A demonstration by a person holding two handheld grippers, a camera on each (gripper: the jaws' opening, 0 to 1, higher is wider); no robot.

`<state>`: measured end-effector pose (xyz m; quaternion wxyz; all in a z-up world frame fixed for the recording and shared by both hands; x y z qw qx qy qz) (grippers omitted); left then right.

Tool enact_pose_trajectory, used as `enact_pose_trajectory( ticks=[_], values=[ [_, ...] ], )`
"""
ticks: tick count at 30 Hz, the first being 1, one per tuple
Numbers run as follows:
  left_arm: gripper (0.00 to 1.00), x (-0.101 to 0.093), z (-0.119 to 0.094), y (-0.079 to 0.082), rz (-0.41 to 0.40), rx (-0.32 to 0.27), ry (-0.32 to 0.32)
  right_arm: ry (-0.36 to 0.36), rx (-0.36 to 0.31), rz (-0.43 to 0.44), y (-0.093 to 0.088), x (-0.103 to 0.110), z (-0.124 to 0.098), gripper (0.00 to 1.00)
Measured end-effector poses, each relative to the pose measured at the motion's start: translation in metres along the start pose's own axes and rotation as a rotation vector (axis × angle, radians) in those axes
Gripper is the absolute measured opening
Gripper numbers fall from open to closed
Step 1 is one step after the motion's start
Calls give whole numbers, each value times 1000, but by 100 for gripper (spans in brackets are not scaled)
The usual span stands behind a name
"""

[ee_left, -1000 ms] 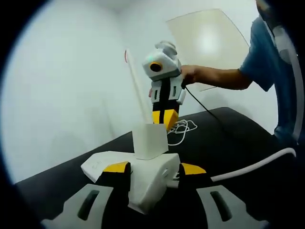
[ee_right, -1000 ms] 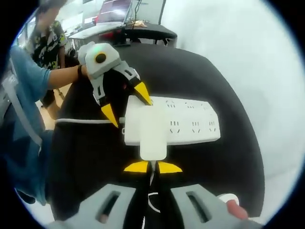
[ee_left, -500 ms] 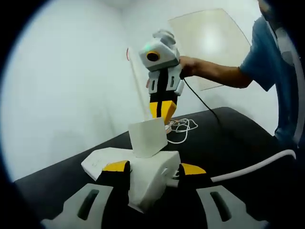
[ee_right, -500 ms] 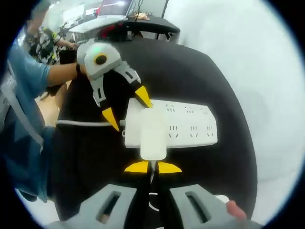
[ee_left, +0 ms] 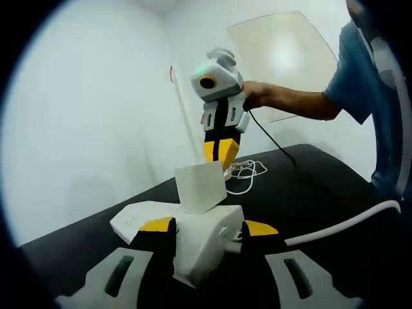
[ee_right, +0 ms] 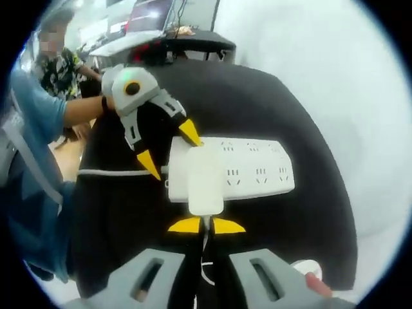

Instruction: Insert the desk lamp plug into the socket, turn on the power strip switch, turn on the lamp switch, then turn off the lamp switch, turn off the power strip switch, and remove the plug from the socket.

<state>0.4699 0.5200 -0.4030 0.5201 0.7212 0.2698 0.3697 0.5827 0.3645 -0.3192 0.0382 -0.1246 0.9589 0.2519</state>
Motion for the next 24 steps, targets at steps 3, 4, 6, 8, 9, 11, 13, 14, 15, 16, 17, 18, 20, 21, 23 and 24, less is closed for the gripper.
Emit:
enact_pose_trajectory(
  ticks=[3, 4, 6, 8, 9, 11, 13, 14, 15, 16, 17, 18, 20, 21, 23, 24],
  values=[
    [38, 1, 0, 0, -1, -1, 1, -6, -6, 5, -9, 0, 6, 5],
    [38, 1, 0, 0, -2, -1, 1, -6, -12, 9, -11, 0, 7, 5],
    [38, 1, 0, 0, -2, -1, 1, 5, -71, 51, -14, 1, 7, 5],
    [38, 0, 0, 0, 0, -1, 2, 1, -76, 45, -18, 1, 8, 5],
    [38, 0, 0, 0, -1, -1, 2, -2, -81, 45, -18, 2, 9, 5],
    [38, 0, 0, 0, 1, -1, 2, -10, -82, 42, -18, 2, 10, 4],
    [38, 0, 0, 0, 1, -2, 2, -15, -76, 35, -17, 3, 10, 5],
    [38, 0, 0, 0, 0, -2, 3, -18, -74, 30, -17, 4, 10, 5],
    [38, 1, 0, 0, 0, -1, 3, -20, -66, 30, -15, 3, 9, 5],
    [38, 0, 0, 0, 0, 0, 3, -18, -56, 32, -13, 2, 8, 5],
    [38, 0, -1, 0, -1, 2, 2, -15, -41, 39, -10, 2, 7, 5],
    [38, 0, -1, 0, -2, 3, 2, -11, -12, 33, -8, 3, 6, 5],
    [38, 0, -1, 0, -1, 7, 1, -19, 16, 35, -1, 4, 3, 5],
    [38, 0, -1, 0, 1, 9, 1, -18, 19, 35, 4, 4, 1, 5],
    [38, 1, -1, -1, 0, 12, -1, -1, 73, 22, 9, 3, -3, 5],
    [38, 0, -1, -1, 1, 13, -1, -8, 91, 0, 11, 2, -1, 5]
  ],
)
Point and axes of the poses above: the point that each gripper's makers call its tool centre point, and the gripper's own axes: z roughly forward along the fingers, x roughly to its left, y roughly out of its top, the point moved 8 cm from there along -z, roughly backward along the fingers, and after that the axes turned 7 degrees about x, right-handed, at the moved point
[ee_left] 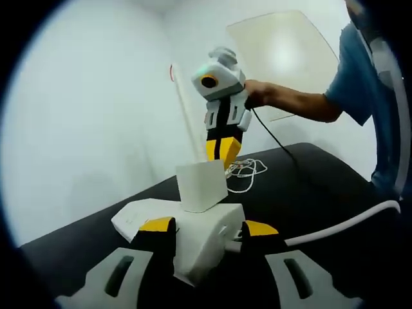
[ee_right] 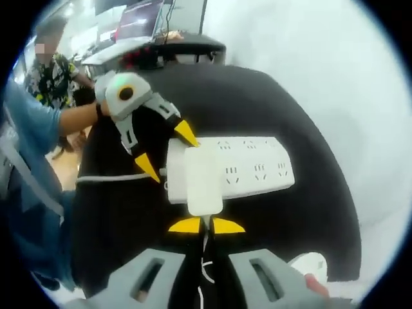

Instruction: Insert the desk lamp plug into the socket, turn on the power strip switch, turn on the lamp switch, then turn off the lamp switch, turn off the power strip switch, and remove the plug from the socket.

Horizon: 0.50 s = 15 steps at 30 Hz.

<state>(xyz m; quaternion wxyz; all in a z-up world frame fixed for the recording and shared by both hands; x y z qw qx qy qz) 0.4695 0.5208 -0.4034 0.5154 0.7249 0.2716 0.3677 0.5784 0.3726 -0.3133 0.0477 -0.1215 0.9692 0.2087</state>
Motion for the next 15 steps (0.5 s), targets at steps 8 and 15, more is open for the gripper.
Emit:
enact_pose_trajectory(
  ticks=[8, 15],
  values=[
    [38, 0, 0, 1, -6, -3, 4, 11, -63, 50, 2, 2, -4, 4],
    [34, 2, 0, 0, 24, 3, 12, 11, -119, 93, -17, 0, 5, 4]
  ],
)
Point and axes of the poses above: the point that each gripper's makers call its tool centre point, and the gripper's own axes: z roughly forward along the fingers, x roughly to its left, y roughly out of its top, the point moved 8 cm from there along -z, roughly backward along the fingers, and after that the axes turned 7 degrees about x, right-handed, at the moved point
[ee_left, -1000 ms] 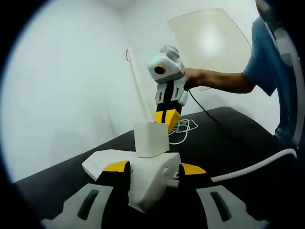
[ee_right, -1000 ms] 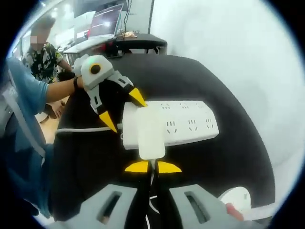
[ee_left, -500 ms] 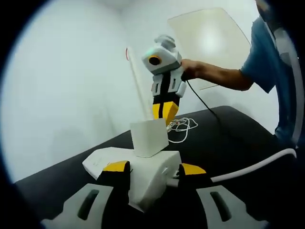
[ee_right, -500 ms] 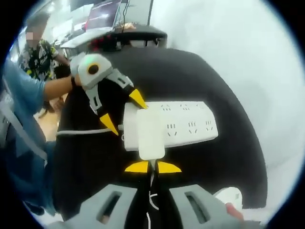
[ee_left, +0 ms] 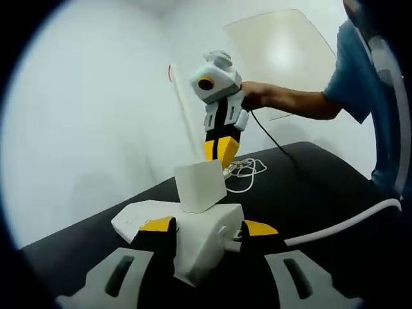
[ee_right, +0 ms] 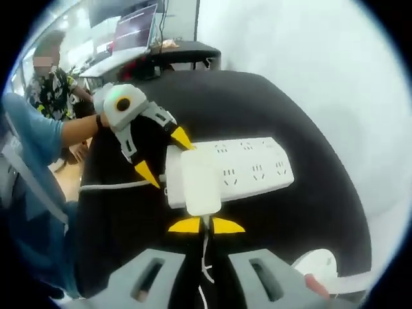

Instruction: Insert the desk lamp plug into the socket, turn on the power strip switch, turn on the lamp switch, then turn off the lamp switch, turn off the power strip switch, and remove the plug from the socket.

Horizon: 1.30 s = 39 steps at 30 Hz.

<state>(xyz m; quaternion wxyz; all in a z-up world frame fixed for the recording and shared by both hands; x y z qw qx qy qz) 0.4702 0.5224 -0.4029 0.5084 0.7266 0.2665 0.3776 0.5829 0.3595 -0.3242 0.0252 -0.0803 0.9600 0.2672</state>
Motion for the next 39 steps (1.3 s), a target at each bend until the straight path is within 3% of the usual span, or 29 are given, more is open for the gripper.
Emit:
enact_pose_trajectory(
  ticks=[4, 14, 23, 26, 28, 33, 39],
  values=[
    [33, -1, -1, 0, 3, -1, 5, -1, -50, 19, -8, -4, 3, 4],
    [33, -2, 0, 1, 5, -4, 2, -6, -80, 31, -14, 1, 8, 4],
    [33, -2, 0, 0, 6, -1, 2, -12, 43, 14, 7, 1, -1, 5],
    [34, -2, 0, 0, 3, 0, -1, -25, 128, -28, 12, 4, -3, 5],
    [34, -2, 1, 0, -5, -1, -1, -34, 150, -51, 17, 6, -4, 5],
    [34, -2, 1, 0, -15, -6, -2, -11, 112, -29, 19, 3, -8, 4],
    [35, -3, 1, 0, -3, -7, 0, 15, 2, 29, 1, 0, -4, 4]
  ],
)
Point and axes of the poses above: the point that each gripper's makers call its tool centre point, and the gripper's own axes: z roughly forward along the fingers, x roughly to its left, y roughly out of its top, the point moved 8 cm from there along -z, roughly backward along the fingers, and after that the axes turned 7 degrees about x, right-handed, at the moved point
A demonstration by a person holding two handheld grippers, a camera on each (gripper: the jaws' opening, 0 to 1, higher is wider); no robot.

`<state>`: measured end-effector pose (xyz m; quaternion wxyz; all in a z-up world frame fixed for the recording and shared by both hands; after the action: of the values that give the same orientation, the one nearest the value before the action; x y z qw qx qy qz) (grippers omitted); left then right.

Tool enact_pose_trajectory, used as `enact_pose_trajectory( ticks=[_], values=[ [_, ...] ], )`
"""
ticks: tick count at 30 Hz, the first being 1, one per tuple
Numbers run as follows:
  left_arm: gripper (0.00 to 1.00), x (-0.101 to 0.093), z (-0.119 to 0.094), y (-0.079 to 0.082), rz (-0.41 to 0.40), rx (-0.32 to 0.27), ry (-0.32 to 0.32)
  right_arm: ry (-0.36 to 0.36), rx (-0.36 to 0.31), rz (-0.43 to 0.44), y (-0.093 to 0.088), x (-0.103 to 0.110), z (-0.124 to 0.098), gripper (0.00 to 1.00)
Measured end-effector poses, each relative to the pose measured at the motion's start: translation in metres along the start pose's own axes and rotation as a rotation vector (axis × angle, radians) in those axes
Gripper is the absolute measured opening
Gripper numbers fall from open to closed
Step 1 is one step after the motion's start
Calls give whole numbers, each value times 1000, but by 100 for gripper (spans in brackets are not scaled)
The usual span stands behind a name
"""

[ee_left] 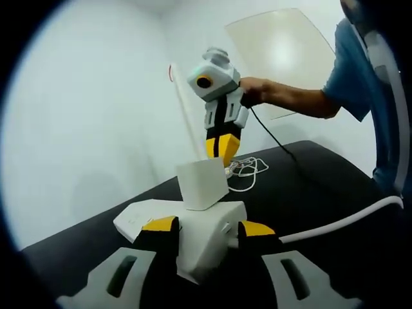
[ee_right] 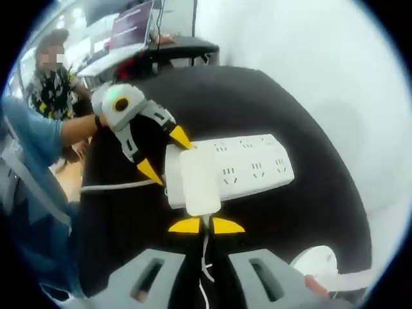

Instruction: Insert the desk lamp plug into the socket, turn on the power strip switch, turn on the lamp switch, then turn off the lamp switch, turn off the power strip switch, and remove the plug from the socket.

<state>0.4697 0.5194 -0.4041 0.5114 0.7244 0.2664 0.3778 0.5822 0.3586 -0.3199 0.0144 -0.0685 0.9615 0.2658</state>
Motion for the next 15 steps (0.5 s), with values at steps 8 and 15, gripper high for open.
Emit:
enact_pose_trajectory(
  ticks=[8, 15],
  values=[
    [35, 2, -1, -1, -1, 0, 3, -52, -2, -37, -10, 3, 9, 4],
    [35, 2, -1, -1, 2, -1, 4, -56, -35, -18, -15, 1, 12, 4]
  ],
)
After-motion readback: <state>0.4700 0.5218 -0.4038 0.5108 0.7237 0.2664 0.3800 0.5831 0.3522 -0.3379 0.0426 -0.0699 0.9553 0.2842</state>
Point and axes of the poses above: the point that each gripper's makers call its tool centre point, and the gripper's own axes: z roughly forward along the fingers, x roughly to its left, y roughly out of its top, the point moved 8 cm from there along -z, roughly backward along the fingers, and after that the axes turned 7 degrees about x, right-handed, at the moved point
